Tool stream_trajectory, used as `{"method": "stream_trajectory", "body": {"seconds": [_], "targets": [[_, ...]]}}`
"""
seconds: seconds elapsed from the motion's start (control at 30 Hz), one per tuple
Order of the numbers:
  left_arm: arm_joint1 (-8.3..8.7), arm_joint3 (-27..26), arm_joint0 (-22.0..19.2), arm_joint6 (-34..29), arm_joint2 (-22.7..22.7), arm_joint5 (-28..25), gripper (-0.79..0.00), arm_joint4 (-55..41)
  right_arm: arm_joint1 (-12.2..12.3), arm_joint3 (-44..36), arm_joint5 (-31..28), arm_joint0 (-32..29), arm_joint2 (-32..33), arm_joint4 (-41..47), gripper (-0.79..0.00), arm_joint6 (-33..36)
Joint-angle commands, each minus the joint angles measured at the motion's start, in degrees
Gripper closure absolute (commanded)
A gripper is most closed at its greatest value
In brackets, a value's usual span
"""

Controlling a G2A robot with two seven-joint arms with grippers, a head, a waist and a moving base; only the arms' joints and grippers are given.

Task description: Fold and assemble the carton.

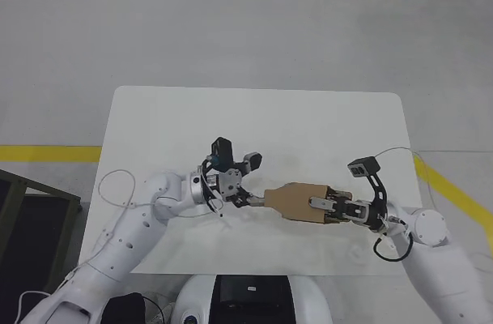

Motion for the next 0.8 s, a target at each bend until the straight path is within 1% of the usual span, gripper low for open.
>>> {"method": "stream_trajectory", "body": {"seconds": [0.0,0.17,0.27,0.47,0.77], "targets": [[0.32,-0.15,0.74,0.35,-1.48,0.07,-0.785,-0.28,0.03,-0.06,0.02,-0.06,0.14,0.19,0.000,0.59],[0.79,-0.52,1.51,0.14,-4.04,0.93,-0.785,-0.74,0.13,-1.10,0.39,-0.38,-0.14,-1.22,0.000,2.07],[0.74,-0.72,1.33,-0.42,-4.24,1.47,-0.785,-0.89,0.09,-1.89,0.81,-0.48,-0.86,-2.54,0.000,2.28],[0.14,-0.70,0.12,-2.84,-1.99,1.53,-0.785,-0.96,-0.11,-2.97,1.25,-0.20,-2.26,-3.50,0.000,1.78],[-0.77,-0.31,-1.16,-4.73,1.09,0.72,-0.785,-0.79,-0.14,-3.19,1.18,0.01,-2.28,-2.59,0.000,2.01]]}}
